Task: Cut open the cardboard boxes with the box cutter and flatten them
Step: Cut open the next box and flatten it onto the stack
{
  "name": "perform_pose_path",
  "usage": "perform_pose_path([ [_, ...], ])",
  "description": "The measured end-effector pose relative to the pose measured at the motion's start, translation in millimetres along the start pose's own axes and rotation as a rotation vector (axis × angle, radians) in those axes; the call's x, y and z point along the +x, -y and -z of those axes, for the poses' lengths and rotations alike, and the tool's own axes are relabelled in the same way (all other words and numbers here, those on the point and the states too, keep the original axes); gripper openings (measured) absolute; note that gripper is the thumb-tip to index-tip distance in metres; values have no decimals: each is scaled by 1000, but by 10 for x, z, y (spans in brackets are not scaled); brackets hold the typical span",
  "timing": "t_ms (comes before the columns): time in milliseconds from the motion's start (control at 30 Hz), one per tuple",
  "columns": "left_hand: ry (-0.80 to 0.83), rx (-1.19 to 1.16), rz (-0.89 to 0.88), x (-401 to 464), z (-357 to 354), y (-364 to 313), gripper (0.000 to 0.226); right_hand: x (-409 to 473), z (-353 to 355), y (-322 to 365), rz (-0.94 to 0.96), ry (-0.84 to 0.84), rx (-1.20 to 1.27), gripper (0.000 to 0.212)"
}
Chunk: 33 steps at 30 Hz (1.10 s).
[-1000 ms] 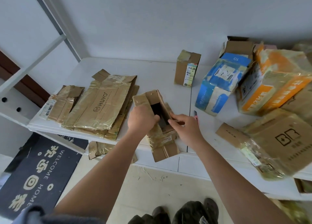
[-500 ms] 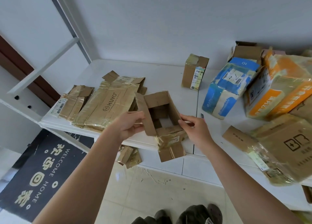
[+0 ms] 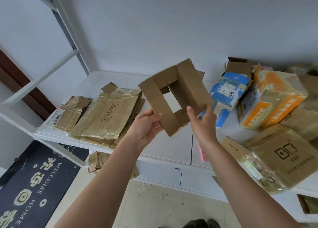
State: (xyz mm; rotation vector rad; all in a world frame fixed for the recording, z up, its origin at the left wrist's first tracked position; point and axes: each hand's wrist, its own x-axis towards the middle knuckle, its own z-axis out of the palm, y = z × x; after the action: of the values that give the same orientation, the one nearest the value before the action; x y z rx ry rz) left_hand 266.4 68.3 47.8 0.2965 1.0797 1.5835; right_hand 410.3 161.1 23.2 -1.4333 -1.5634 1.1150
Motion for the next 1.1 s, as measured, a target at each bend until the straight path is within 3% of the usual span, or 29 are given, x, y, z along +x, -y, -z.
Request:
perform_pose_path([
  [100, 49, 23, 25, -27, -102, 106, 33, 56, -35, 20, -59, -39, 59, 93],
  [200, 75, 82, 40, -69, -142, 154, 36, 100, -56, 13, -162, -94, -63, 102],
  [433, 92, 179, 53, -95, -27, 190, 41, 141, -105, -35, -277, -41, -34, 75],
  [533, 0, 141, 34, -80, 77, 188, 40, 141, -81, -41, -320, 13, 255, 53],
  [667, -106, 7, 8, -48, 261, 77, 32, 70, 32, -148, -173, 84, 224, 63],
  [733, -250, 42, -3, -46, 332, 47, 27, 6, 49, -223, -94, 119, 199, 65],
  [800, -544, 205, -19, -39, 420, 45, 46, -66, 49, -289, 9, 137, 158, 65],
  [867, -767, 526, -125, -63, 506, 40, 73, -140, 38, -321, 87, 142, 88, 63],
  [967, -715, 1033, -351, -74, 582, 73, 76, -250, 8, -322, 190, 170, -23, 63],
  [1100, -723, 1504, -400, 23, 570, 112, 73, -353, -22, -307, 297, 208, -95, 62],
])
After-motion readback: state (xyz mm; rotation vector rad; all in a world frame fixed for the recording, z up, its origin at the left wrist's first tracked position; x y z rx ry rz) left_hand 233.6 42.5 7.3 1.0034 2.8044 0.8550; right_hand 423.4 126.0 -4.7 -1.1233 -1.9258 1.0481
